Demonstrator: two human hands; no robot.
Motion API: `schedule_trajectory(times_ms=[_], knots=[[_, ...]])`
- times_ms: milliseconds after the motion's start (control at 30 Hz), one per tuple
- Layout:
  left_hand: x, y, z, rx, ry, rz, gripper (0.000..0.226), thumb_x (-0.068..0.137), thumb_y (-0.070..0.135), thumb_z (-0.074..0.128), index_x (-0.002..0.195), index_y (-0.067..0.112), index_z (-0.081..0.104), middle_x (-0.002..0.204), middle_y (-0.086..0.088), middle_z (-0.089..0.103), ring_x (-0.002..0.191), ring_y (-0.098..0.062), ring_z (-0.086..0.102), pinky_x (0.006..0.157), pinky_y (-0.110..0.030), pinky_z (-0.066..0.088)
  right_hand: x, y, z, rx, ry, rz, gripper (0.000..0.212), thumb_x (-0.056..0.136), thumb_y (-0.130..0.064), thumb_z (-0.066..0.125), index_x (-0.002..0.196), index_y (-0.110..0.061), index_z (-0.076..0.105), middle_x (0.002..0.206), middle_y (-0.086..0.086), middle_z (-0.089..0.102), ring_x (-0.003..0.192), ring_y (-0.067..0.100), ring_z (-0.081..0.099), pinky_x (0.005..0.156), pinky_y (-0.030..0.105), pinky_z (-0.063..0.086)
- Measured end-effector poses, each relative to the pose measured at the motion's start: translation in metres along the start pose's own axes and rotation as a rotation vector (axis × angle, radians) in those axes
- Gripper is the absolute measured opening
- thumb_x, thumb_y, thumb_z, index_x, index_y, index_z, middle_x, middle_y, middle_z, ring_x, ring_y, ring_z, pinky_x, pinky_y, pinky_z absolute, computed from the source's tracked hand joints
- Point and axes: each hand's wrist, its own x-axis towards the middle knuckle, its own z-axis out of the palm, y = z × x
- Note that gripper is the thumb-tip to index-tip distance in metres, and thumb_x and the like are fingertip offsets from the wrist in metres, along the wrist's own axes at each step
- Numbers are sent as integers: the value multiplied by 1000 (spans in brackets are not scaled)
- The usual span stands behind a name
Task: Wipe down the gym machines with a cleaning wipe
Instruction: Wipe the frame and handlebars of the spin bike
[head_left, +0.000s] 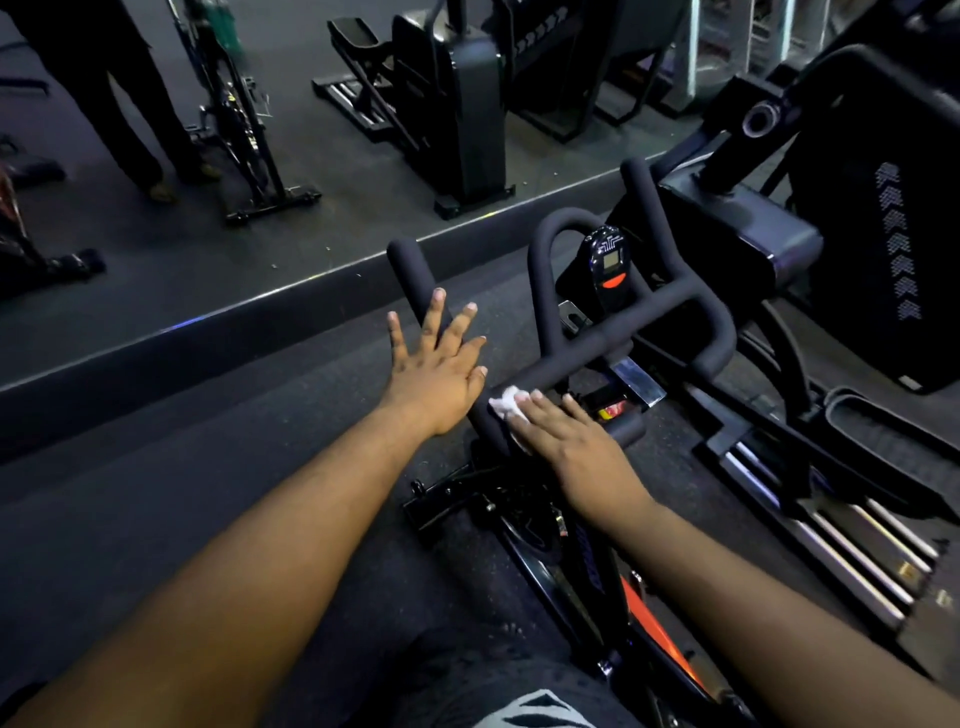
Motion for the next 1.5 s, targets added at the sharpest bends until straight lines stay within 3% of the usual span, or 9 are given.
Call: schedule_trajectory(times_ms=[167, 433, 567, 700, 933, 1067, 1233, 1333, 1500], knots=[[-1, -1, 0, 18, 8, 16, 53, 106, 48, 21, 155, 29, 32, 169, 7, -17, 141, -28, -48, 110, -76, -15, 17, -29, 15, -24, -35, 43, 65, 85, -13, 28, 146, -6, 52, 149, 17, 51, 137, 33, 51, 109, 56, 41], [-7, 4, 4, 98, 74, 2, 56, 106, 44, 17, 156, 23, 32, 171, 3, -6, 147, -32, -38, 109, -78, -18, -57, -20, 14, -211, 98, 28, 52, 94, -20, 38, 141, -19, 59, 144, 1, 59, 138, 24, 51, 115, 51, 25], [-11, 17, 7, 145, 85, 52, 60, 106, 43, 17, 160, 19, 24, 171, 0, 4, 152, -31, -29, 113, -75, -14, -38, -39, 20, -141, 145, 199, 59, 98, -39, 46, 152, -14, 41, 141, 4, 59, 137, 26, 51, 118, 52, 31], [-12, 15, 9, 107, 76, 114, 59, 107, 43, 16, 158, 19, 31, 169, 3, 16, 154, -24, -25, 115, -69, -19, -19, -61, 39, -207, 21, 387, 82, 93, -60, 46, 154, -7, 34, 140, 11, 51, 131, 28, 48, 118, 62, 24], [-13, 11, 7, 56, 42, 135, 56, 107, 44, 15, 149, 21, 44, 168, 4, 18, 153, -20, -27, 111, -68, -24, -65, -41, 43, -280, 236, 277, 49, 98, -24, 53, 146, -12, 51, 147, 8, 54, 141, 27, 46, 120, 61, 20], [-12, 12, 9, 41, 45, 127, 55, 106, 43, 16, 147, 22, 45, 167, 4, 22, 153, -21, -26, 113, -71, -20, -58, -15, 35, -158, 310, 276, 33, 99, -33, 56, 124, -12, 59, 129, 10, 64, 128, 30, 58, 117, 58, 31], [-13, 11, 9, 28, 42, 126, 53, 106, 43, 18, 143, 21, 48, 165, 3, 26, 154, -21, -25, 114, -74, -14, -18, -30, 39, -82, 143, 284, 73, 93, -69, 44, 136, -10, 51, 116, 6, 67, 113, 26, 63, 119, 54, 30], [-13, 9, 10, 42, 38, 131, 53, 106, 43, 16, 140, 21, 51, 165, 3, 27, 154, -21, -24, 114, -74, -14, -22, -19, 38, -176, 161, 259, 74, 93, -73, 40, 129, -12, 61, 109, 5, 67, 106, 27, 64, 116, 50, 33], [-11, 12, 11, 54, 38, 115, 55, 106, 44, 14, 141, 21, 50, 165, 3, 26, 154, -22, -25, 114, -74, -15, -62, 36, 35, -256, 240, 237, 74, 93, -73, 44, 131, -11, 60, 135, 10, 60, 138, 29, 48, 119, 64, 21]])
